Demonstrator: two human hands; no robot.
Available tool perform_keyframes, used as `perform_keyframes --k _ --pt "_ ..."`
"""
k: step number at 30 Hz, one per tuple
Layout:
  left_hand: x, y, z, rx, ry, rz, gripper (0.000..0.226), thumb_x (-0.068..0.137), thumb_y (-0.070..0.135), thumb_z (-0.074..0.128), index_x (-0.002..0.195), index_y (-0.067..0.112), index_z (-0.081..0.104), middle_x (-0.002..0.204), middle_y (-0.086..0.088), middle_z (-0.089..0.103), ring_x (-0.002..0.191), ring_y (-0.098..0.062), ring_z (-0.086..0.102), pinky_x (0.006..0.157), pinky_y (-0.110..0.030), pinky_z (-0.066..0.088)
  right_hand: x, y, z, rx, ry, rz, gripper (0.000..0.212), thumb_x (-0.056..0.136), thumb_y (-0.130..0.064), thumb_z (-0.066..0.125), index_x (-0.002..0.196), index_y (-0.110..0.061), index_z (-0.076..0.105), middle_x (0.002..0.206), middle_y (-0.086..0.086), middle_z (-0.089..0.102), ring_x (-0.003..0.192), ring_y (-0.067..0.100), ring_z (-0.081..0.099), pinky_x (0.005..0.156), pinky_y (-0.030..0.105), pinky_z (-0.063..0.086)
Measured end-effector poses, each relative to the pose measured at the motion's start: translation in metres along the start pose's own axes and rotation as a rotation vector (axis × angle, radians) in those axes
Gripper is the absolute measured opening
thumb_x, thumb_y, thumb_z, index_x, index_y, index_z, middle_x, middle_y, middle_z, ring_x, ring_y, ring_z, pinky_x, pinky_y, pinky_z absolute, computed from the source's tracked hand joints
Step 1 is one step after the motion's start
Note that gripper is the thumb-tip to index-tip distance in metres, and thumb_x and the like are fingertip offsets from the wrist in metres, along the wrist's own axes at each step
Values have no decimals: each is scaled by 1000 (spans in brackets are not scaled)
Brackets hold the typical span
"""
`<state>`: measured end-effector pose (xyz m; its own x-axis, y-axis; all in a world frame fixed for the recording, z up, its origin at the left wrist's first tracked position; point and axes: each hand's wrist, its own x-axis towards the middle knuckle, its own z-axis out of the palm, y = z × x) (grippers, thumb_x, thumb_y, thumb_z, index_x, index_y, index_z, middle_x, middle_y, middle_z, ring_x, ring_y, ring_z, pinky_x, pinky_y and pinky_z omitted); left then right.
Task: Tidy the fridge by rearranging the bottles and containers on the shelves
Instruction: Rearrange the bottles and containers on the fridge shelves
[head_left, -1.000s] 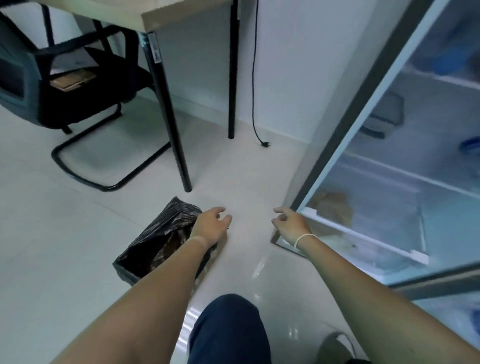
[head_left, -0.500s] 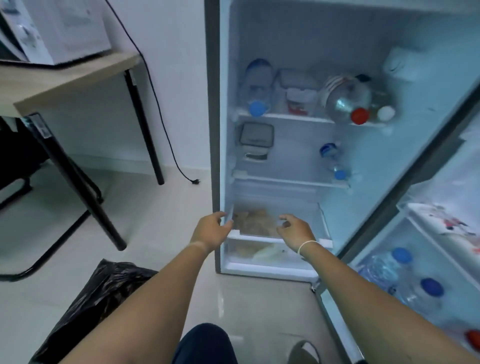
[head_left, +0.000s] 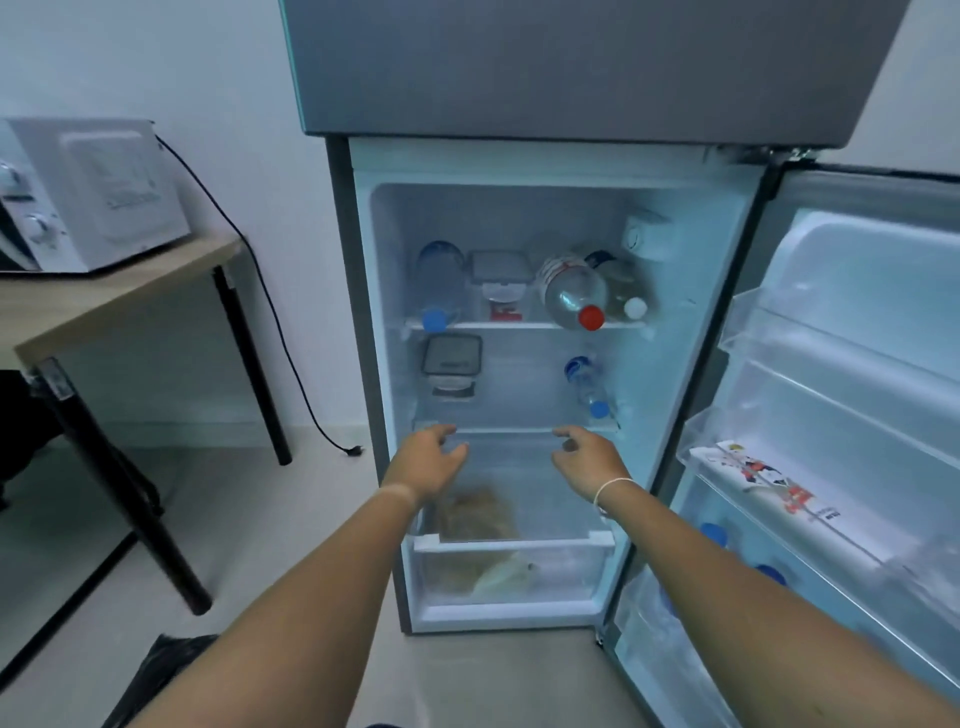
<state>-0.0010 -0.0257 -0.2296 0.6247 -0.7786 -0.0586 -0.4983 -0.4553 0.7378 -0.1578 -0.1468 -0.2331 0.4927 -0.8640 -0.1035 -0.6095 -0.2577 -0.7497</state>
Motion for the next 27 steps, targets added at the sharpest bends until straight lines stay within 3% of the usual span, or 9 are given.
perform_keyframes --k 27 --pt "-59 43 -78 95 170 161 47 95 30 52 140 18 46 143 -5 51 131 -22 48 107 -30 38 -41 -82 -24 -45 73 -241 41 94 -18 51 134 -16 48 135 12 53 114 30 56 94 36 47"
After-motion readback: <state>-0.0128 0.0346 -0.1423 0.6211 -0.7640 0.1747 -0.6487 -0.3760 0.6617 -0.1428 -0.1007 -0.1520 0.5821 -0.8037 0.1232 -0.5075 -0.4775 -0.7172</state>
